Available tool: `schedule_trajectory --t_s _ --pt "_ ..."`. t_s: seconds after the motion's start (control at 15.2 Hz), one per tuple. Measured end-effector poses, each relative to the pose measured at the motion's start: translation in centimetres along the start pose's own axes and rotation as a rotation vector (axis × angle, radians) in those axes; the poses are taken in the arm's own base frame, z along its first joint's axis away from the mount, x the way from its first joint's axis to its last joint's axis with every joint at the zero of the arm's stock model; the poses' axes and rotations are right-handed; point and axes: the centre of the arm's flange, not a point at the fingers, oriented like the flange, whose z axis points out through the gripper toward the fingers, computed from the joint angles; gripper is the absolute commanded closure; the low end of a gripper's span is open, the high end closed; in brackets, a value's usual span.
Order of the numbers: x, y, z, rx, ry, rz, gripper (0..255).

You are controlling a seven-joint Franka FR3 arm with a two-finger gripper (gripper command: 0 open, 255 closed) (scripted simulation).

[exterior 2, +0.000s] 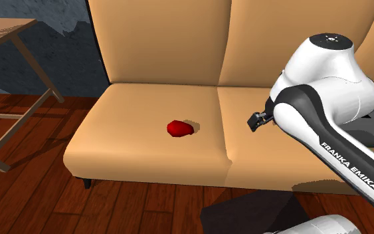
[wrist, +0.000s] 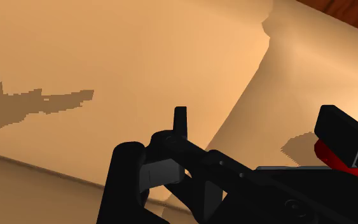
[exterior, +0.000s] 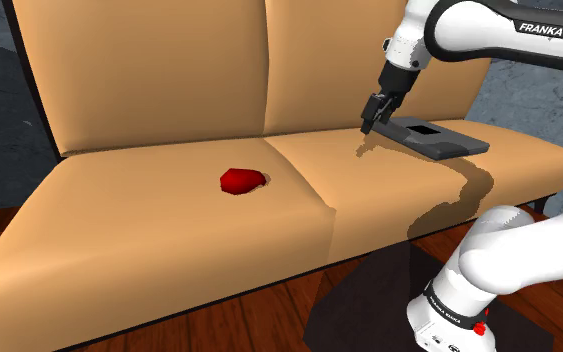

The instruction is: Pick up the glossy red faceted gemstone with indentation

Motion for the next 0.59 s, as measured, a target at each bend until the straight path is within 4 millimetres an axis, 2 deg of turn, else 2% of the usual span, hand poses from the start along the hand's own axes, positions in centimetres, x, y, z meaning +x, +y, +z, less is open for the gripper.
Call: schedule_trajectory --t_s 0.07,0.2,0.26,0.4,0.59 --pt "0.0 0.0 0.0 0.0 0.0 0.0 0" --pt "1.3 -0.7 0.7 0.007 -0.004 -0.036 0" --pt "2.5 -1.0 0.7 0.012 -0.007 -0.062 0" --pt "4.6 -1.7 2.1 0.023 -0.014 -0.118 0" --pt "7.6 -3.8 3.3 0.04 -0.024 -0.207 0"
